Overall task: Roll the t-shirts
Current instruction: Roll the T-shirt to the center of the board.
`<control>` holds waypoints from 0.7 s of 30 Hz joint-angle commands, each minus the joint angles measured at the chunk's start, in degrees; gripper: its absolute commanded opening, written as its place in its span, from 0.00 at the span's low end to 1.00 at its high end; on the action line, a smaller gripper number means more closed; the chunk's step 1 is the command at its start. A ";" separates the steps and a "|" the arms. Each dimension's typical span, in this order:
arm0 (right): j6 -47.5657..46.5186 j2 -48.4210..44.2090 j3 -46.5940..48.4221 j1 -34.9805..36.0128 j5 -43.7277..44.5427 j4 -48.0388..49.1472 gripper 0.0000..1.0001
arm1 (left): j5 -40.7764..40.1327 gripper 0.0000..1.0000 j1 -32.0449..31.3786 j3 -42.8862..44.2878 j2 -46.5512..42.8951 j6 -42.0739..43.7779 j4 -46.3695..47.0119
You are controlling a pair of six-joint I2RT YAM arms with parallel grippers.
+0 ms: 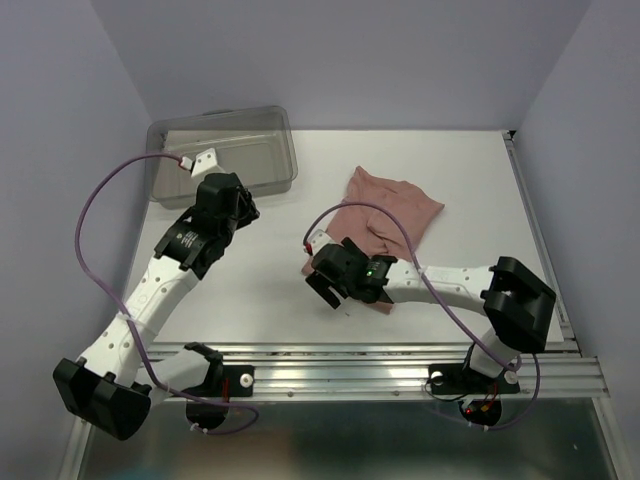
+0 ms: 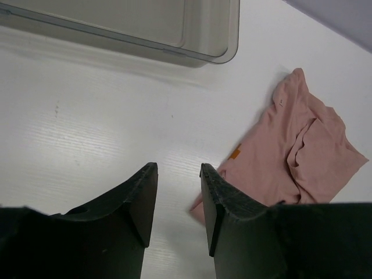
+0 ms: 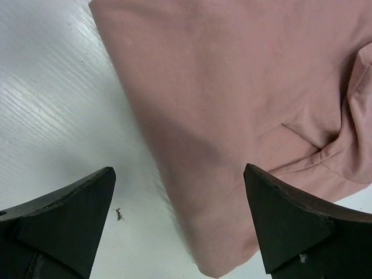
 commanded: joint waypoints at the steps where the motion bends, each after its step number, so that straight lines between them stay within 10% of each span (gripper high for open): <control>1: -2.44 1.62 0.11 0.91 -0.21 2.86 0.98 | -2.18 0.47 0.27 -2.59 -3.06 -1.16 2.88; 21: -2.97 6.81 -3.75 1.44 4.89 6.71 0.95 | -1.74 0.48 0.36 -4.18 -2.37 -0.10 2.88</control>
